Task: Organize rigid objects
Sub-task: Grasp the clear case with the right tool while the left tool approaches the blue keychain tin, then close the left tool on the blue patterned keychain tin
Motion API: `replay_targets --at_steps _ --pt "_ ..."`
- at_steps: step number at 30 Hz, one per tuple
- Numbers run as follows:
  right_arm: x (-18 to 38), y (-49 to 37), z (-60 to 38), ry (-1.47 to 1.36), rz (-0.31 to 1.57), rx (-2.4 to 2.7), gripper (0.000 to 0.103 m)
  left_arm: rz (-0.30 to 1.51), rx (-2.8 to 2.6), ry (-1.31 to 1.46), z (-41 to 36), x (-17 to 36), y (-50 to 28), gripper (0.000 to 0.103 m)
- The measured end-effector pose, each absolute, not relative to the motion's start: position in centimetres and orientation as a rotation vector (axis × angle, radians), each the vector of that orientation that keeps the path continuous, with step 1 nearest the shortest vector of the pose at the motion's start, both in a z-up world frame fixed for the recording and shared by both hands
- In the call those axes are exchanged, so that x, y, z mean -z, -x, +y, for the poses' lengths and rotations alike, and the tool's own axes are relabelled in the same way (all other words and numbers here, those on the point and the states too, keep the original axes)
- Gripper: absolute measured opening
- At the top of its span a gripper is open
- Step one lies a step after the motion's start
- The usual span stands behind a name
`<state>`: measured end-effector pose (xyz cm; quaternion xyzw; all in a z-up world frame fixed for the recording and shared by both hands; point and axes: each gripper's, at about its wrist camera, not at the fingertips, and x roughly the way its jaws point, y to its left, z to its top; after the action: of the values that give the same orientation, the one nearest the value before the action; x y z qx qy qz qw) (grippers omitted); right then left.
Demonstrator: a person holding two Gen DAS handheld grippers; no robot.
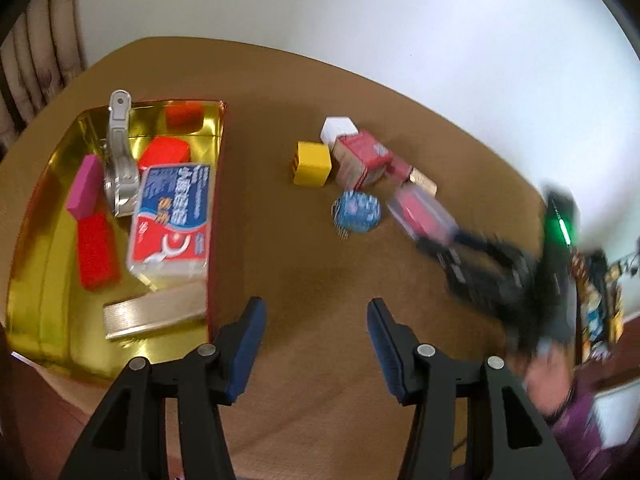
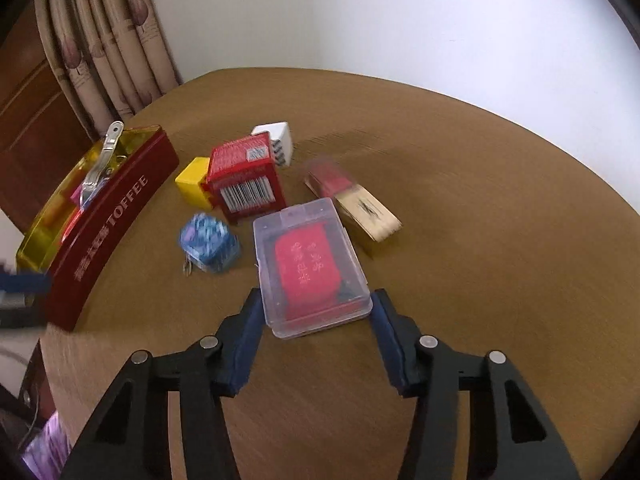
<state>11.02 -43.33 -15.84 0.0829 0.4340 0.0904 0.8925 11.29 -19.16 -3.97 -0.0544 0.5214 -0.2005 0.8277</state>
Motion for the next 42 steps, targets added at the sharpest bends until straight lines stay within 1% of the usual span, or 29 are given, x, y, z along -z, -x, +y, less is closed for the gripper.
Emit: replay_targets --at_steps 4,9,15,18,22,27,28,29,31,32,35,36,42 --pt "16.5 -5.8 -47.3 -0.209 0.885 -0.11 0.049 1.116 0.429 0.131 -21.2 3.7 -13.9 0.054" --pt "16.8 -2.0 -50.9 -0.257 0.849 -0.028 0.05 1.066 0.38 -0.034 -25.6 4.4 -16.8 0.054" --pt "17.0 -1.9 -52.2 -0.341 0.823 -0.046 0.05 1.037 0.32 -0.237 -29.0 6.3 -18.2 0.054" --pt "16.9 -1.7 -52.4 -0.357 0.816 -0.064 0.05 1.037 0.333 -0.232 -29.3 6.7 -18.6 0.054" --pt "16.8 -1.7 -52.1 -0.362 0.814 -0.074 0.05 1.045 0.33 -0.235 -29.7 6.8 -19.2 0.057" --pt "16.9 -1.6 -52.4 -0.395 0.81 -0.085 0.05 1.008 0.35 -0.311 -30.4 6.7 -18.4 0.057" --pt "16.9 -1.6 -52.5 -0.402 0.808 -0.086 0.05 0.995 0.368 -0.334 -30.7 6.8 -18.2 0.058" --pt "16.9 -1.5 -52.7 -0.413 0.806 -0.088 0.05 0.978 0.378 -0.359 -30.8 7.0 -17.9 0.062" --pt "17.0 -1.6 -52.8 -0.425 0.807 -0.092 0.05 0.954 0.383 -0.383 -31.0 7.1 -17.5 0.066" --pt "17.0 -1.5 -52.9 -0.431 0.804 -0.092 0.05 0.957 0.394 -0.388 -31.2 7.1 -17.4 0.066" --pt "17.1 -1.5 -53.1 -0.447 0.803 -0.098 0.05 1.048 0.406 -0.42 -31.5 8.3 -18.1 0.066" --pt "17.1 -1.5 -53.1 -0.453 0.802 -0.1 0.05 1.075 0.41 -0.419 -31.4 8.7 -18.2 0.066" --pt "17.2 -1.7 -53.2 -0.466 0.809 -0.107 0.051 1.043 0.43 -0.329 -30.8 7.5 -19.0 0.066"
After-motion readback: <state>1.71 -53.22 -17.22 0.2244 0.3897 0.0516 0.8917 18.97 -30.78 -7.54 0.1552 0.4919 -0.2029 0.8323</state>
